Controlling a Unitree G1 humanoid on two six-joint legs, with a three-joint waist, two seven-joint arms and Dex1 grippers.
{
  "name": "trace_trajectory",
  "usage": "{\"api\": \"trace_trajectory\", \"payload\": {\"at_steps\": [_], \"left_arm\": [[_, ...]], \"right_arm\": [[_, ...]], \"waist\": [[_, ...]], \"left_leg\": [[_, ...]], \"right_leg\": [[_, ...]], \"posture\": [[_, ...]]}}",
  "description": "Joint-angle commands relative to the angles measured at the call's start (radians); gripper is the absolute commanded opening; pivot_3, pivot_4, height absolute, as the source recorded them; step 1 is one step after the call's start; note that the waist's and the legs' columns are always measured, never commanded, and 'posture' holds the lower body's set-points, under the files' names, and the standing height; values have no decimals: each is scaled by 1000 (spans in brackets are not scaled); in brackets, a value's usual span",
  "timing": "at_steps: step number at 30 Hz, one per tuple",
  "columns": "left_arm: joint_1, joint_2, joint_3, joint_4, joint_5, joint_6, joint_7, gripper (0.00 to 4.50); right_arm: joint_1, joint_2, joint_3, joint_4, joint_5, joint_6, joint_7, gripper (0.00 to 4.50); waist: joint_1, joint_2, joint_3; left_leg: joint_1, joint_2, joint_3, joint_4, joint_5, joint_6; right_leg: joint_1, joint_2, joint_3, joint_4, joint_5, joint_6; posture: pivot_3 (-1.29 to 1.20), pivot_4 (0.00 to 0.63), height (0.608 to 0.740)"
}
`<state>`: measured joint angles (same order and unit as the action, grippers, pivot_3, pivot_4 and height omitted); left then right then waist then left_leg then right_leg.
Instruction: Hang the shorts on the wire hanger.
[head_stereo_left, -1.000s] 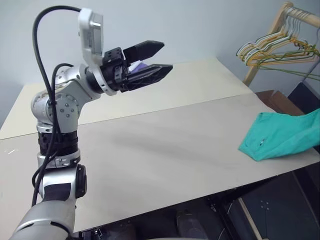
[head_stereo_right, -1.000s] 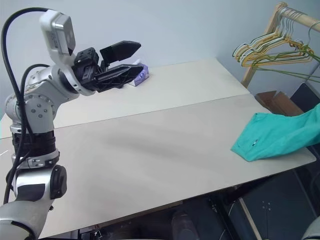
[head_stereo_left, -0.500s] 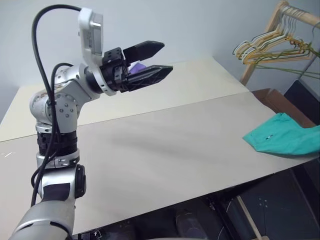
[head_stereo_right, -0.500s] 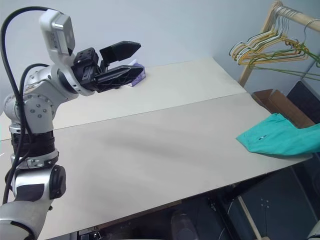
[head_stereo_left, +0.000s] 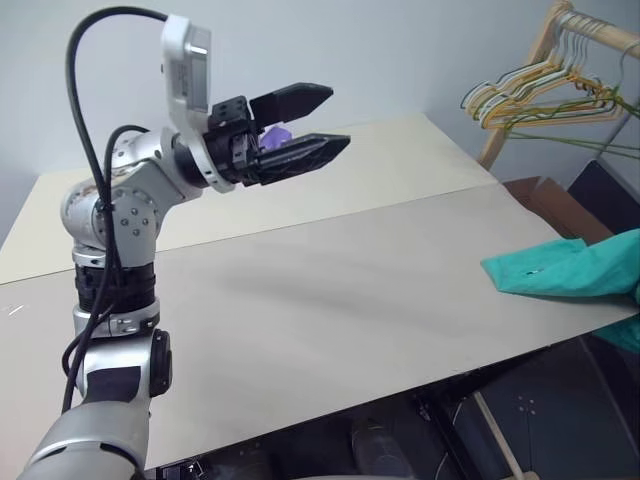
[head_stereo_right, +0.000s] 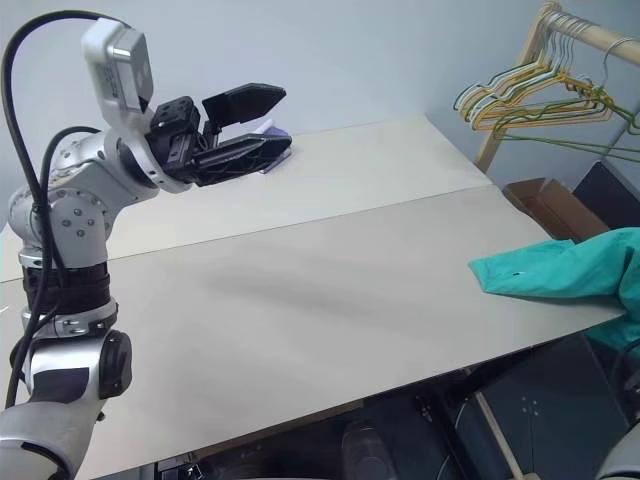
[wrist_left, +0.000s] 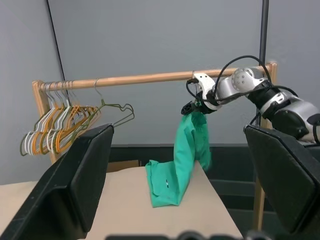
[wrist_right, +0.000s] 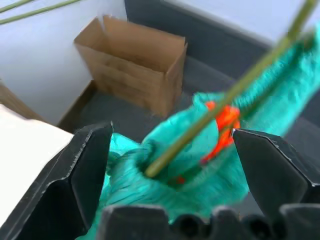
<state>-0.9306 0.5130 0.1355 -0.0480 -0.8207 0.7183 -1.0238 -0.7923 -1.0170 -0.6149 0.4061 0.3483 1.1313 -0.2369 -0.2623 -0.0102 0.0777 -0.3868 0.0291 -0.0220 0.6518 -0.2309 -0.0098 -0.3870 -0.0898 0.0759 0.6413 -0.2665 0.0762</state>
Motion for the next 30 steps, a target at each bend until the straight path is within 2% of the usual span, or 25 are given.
{"api": "trace_trajectory", "payload": {"at_steps": [1,4,7,9,12,16,19,23,30], "left_arm": [[-12,11,7,-17,8,-26,0,4500],[-9,11,8,-18,10,-28,0,4500],[5,11,11,-27,27,-48,7,4500],[17,5,19,-33,38,-76,19,4500],[39,-5,22,-40,61,-128,30,4500],[85,30,-13,-45,130,-185,3,4500],[146,79,-41,-50,197,-230,-22,4500],[262,151,-58,-102,273,-278,-31,4500],[431,234,-15,-231,310,-256,31,4500]], "right_arm": [[83,78,-33,-306,-64,-51,-68,4448],[182,159,-15,-501,-120,-111,-86,4448],[338,212,78,-697,-240,-218,-107,4448],[427,223,126,-788,-290,-345,-67,4448],[461,246,139,-828,-274,-498,33,4448],[377,282,136,-816,-58,-569,297,4448],[325,275,209,-752,29,-649,515,4448],[220,247,327,-627,161,-617,833,4448],[79,234,537,-409,153,-687,1256,4448]], "waist": [[0,0,0],[2,0,0],[7,1,0],[10,1,0],[8,0,0],[5,0,0],[8,0,0],[23,-2,2],[116,-6,11]], "left_leg": [[0,0,0,0,0,0],[0,0,-1,1,0,0],[0,-1,-1,1,0,0],[-1,0,-1,1,0,0],[0,-1,0,1,0,0],[2,0,-1,1,0,0],[3,0,-1,0,0,0],[3,0,-1,-1,0,0],[2,0,-1,-1,0,0]], "right_leg": [[0,0,0,0,0,0],[0,0,0,1,0,0],[0,0,0,1,0,0],[0,0,0,1,0,0],[0,-1,1,1,0,1],[1,0,1,0,1,1],[2,1,1,0,2,0],[2,1,1,-1,3,-3],[0,0,0,-1,6,-7]], "posture": [[-236,44,740],[-231,46,740],[-217,47,740],[-210,47,740],[-183,51,740],[-152,54,740],[-120,58,740],[-54,66,740],[47,82,740]]}}
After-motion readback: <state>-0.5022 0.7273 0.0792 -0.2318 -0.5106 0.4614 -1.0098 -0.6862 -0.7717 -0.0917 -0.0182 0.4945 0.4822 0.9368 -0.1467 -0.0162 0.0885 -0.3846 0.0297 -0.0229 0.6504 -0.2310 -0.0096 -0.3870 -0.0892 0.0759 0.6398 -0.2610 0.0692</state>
